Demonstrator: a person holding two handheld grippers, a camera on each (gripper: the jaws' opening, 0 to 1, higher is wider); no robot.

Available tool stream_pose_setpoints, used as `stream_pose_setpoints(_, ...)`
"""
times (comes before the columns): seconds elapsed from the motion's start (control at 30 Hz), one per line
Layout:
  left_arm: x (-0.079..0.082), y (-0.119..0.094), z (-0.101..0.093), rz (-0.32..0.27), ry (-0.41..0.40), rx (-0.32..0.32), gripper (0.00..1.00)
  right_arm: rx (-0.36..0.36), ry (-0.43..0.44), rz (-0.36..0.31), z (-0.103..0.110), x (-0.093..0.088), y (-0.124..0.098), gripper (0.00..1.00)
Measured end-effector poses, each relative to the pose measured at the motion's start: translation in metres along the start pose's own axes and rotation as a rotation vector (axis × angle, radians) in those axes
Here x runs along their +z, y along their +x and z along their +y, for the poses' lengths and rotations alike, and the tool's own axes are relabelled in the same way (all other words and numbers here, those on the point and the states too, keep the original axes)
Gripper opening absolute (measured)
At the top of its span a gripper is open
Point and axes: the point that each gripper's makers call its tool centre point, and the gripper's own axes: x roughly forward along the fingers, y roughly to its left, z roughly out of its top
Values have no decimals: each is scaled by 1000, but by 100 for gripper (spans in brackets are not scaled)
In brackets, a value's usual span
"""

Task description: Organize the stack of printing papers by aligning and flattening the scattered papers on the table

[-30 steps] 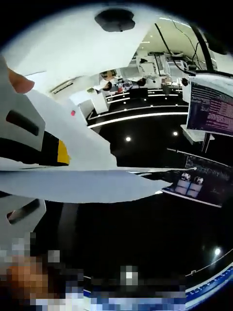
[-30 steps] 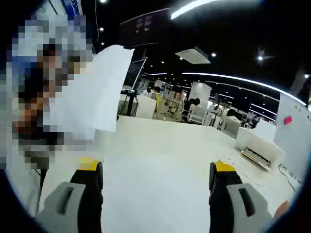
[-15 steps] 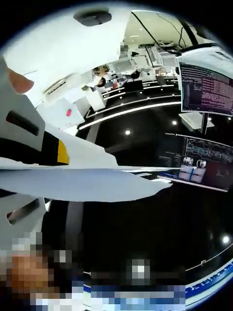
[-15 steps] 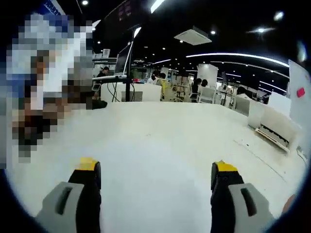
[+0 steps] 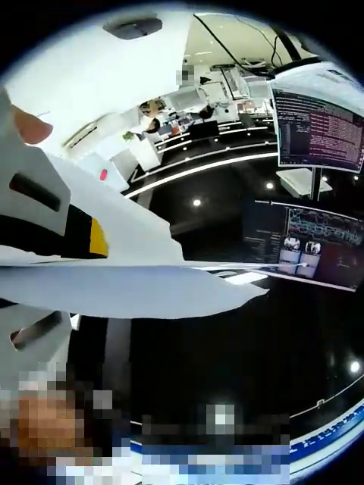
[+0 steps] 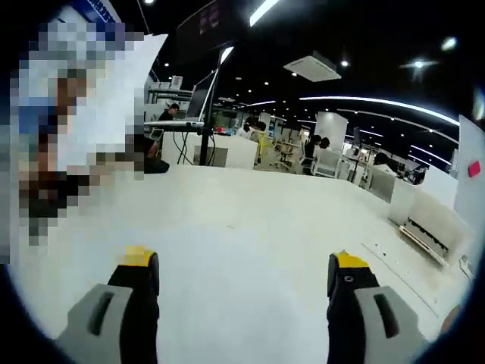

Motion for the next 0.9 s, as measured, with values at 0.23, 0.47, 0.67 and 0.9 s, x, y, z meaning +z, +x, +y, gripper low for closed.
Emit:
stream_pose_setpoints(0.23,-5,3,2,11,-10,-5,6,22,-25,37,2,-18,13,88)
stream_pose_setpoints(0.47,-4,3,5,18,1,7,6,54,52,95,-1,-48,30,85)
stream_pose_setpoints(0.67,0,3,12,14,1,18,6,54,147,86,-9,-58,35,86)
stream_pose_setpoints(0.9,-1,3,17,14,-3,27,6,53,188,78,-13,-60,37,85)
